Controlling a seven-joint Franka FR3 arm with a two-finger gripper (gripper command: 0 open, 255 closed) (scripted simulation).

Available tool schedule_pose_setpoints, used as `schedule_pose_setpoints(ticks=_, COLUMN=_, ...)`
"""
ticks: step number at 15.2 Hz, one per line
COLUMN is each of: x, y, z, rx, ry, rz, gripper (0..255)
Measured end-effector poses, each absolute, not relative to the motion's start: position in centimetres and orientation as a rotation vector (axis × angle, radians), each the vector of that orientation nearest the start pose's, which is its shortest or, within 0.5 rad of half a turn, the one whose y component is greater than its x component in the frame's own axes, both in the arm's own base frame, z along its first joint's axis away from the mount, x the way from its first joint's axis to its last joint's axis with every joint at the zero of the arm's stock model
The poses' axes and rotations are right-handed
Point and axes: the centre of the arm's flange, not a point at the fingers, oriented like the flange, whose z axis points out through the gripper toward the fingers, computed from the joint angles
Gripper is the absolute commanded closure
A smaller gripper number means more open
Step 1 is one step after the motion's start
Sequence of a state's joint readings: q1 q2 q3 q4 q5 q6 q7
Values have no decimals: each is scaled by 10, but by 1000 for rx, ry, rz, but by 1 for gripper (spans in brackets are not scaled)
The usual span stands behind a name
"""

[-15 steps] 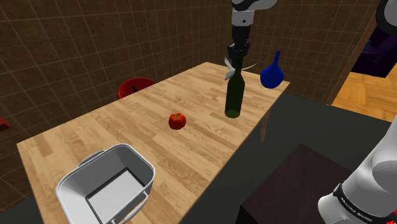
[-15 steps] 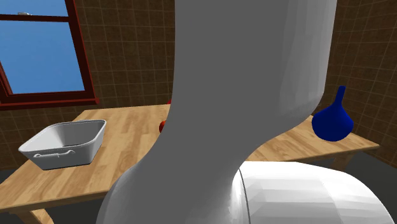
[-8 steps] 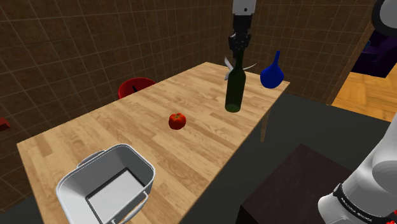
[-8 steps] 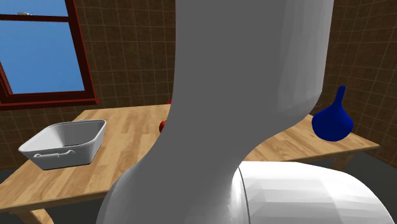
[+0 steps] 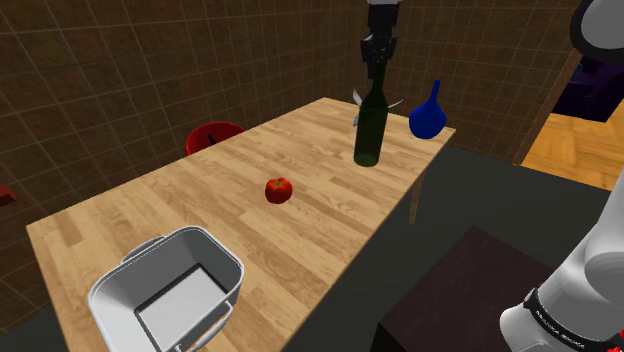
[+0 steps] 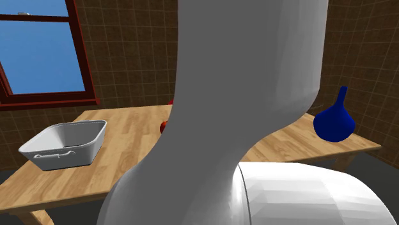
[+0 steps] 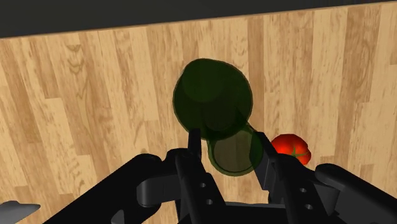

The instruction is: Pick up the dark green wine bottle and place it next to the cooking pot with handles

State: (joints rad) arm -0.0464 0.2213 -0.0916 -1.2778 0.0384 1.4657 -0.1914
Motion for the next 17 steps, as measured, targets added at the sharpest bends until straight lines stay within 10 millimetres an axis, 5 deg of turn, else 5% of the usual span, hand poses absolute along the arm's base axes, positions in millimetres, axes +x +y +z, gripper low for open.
schedule_pose_setpoints(ticks=8, x=605, y=-66, z=661, rx=-3117, ry=-92, rz=46, gripper=255)
schedule_pose_setpoints(ticks=17, x=580, y=43, z=666, rx=-3116, ry=-94, rz=46, gripper=255)
